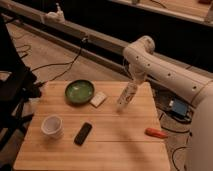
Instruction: Stand the bottle upright
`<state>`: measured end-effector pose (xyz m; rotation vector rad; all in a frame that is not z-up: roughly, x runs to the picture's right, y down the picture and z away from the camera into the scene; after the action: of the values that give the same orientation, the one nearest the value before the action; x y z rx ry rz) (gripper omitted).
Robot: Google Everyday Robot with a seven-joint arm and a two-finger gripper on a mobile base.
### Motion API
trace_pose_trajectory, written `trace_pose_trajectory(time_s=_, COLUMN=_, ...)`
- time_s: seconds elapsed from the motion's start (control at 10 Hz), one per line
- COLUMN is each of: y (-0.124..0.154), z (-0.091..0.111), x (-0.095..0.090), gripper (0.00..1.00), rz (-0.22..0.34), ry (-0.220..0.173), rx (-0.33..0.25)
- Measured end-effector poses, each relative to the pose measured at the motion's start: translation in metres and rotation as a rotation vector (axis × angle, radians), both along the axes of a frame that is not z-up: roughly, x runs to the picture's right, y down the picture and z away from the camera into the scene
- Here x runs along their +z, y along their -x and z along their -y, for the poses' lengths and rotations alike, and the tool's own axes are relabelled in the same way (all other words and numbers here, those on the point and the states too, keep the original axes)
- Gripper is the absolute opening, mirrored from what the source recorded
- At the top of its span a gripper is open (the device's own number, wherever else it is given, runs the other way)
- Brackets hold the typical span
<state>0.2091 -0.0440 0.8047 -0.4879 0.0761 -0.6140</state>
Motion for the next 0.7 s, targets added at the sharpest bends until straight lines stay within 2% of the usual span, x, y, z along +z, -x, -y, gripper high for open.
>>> trace_pose_trajectory(time_s=0.3, y=0.0, z=0.001, x=0.008, gripper=0.0, rz=-0.016, ry=-0.017, rx=0.007)
trace_pose_trajectory(time_s=0.7, y=0.016, z=-0.004, x=0.019, gripper=0.0, rz=0.047, ry=-0.018, rx=0.053)
